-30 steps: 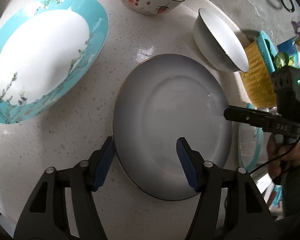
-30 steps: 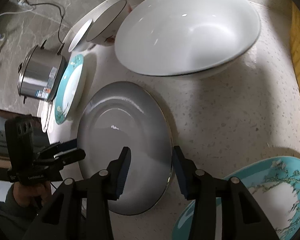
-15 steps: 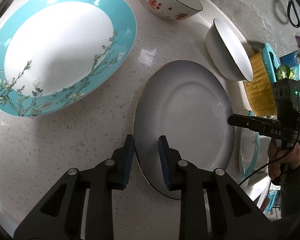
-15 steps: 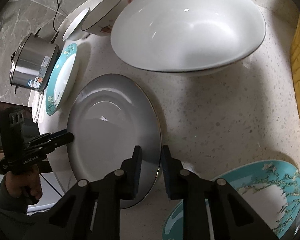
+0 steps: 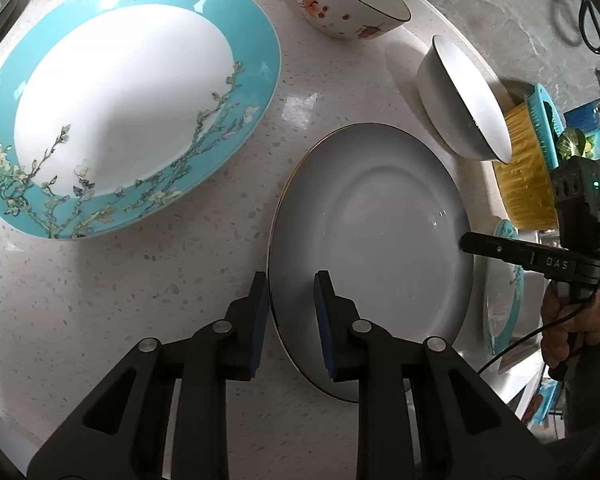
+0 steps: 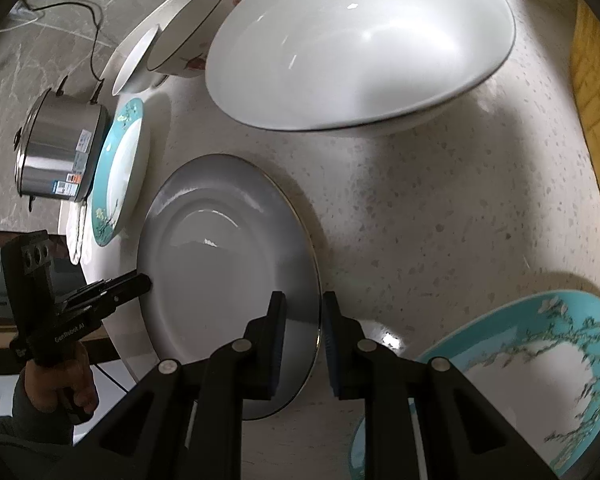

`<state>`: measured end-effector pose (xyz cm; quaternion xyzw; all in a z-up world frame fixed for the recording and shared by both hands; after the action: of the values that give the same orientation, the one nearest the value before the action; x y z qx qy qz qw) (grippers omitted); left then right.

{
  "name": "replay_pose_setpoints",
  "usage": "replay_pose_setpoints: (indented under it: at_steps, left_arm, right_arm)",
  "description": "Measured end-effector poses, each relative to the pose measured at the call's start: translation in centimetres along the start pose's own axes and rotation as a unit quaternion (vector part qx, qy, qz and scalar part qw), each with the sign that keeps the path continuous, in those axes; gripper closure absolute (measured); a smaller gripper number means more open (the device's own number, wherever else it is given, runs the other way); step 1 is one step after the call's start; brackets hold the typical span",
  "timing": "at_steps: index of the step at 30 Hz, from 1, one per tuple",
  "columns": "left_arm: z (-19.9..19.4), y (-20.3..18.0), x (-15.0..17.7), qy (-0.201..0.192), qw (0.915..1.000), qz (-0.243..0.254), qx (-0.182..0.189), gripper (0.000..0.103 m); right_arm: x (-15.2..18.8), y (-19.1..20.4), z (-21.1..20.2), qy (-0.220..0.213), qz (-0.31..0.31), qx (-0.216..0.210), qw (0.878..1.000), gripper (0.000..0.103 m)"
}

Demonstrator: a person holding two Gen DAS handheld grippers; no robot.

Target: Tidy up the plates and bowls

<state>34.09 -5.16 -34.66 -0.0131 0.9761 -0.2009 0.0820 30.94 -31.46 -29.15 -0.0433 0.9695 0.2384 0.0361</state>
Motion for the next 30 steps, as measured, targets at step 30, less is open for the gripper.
replay_pose_setpoints:
  at_steps: [30]
  left_arm:
    - [-2.9, -0.6, 1.4, 0.004, 1.0, 0.007, -0.001, 0.082]
  right_arm:
    - [1.4, 1.8, -2.8, -0.022, 0.024, -0.004, 0.999, 0.084]
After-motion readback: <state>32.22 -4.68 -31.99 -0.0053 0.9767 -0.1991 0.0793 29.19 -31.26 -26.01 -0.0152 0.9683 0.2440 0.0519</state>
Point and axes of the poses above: each gripper's, at about its wrist camera, not at the fingertips, and z roughly the way its jaws point, y to its left, x to its underside, the point moved 2 cm from there along z, roughly the way its jaws point
